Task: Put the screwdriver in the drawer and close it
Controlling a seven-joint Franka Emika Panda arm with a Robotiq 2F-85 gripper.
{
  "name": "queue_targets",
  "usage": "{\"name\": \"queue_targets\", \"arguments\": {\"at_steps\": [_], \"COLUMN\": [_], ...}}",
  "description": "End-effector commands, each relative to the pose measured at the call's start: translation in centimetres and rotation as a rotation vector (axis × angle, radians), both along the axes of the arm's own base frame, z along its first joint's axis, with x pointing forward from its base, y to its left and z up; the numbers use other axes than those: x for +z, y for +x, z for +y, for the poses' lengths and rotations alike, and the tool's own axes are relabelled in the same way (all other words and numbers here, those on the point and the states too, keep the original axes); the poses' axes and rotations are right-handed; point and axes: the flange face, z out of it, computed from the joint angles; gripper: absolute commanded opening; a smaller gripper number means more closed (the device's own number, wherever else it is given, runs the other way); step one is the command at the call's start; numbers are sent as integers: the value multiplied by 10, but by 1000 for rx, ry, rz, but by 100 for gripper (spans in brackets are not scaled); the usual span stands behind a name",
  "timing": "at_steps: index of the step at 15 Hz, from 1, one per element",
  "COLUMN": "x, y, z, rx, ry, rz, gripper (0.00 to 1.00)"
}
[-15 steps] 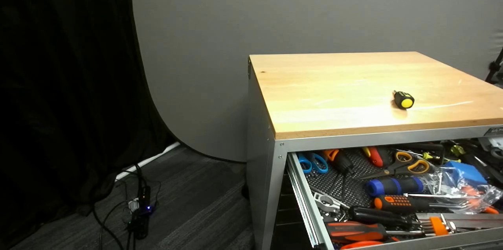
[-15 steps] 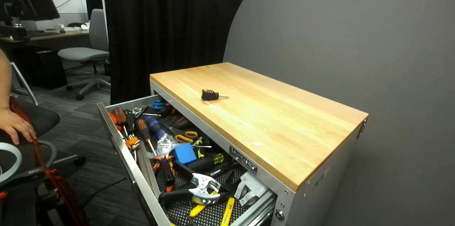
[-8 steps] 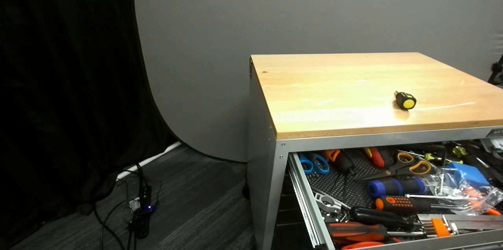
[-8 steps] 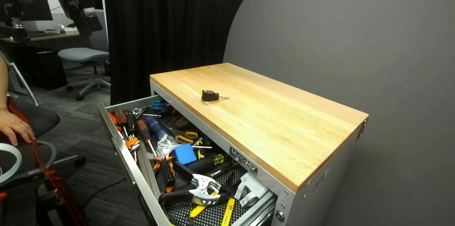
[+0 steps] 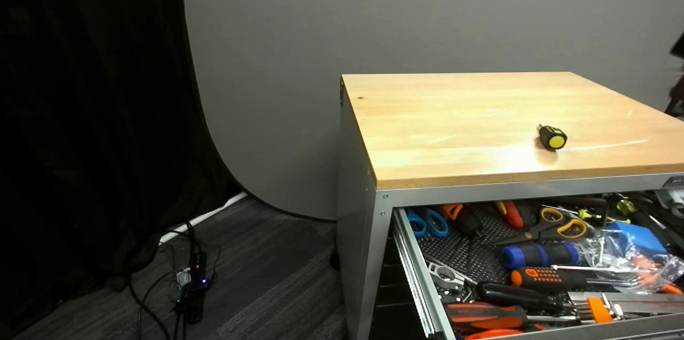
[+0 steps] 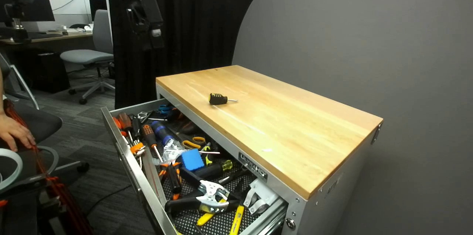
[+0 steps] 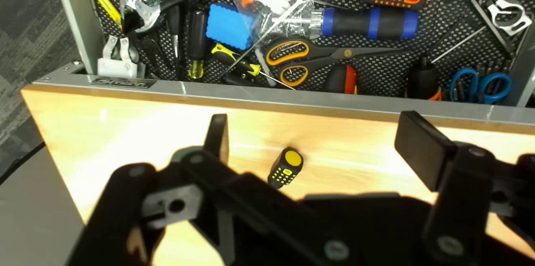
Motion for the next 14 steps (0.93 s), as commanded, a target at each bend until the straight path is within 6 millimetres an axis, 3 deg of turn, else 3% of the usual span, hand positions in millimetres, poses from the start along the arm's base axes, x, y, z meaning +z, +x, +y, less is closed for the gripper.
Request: {"name": "queue_targets", "arguments": {"at_steps": [1,6,14], "x": [-31,-65,-87], "y": [54,93,126], "z": [16,33,29], "rx": [-60,-116,-210], "ry": [54,135,34], "rz": [14,-45,-180], "gripper": [100,100,100]}}
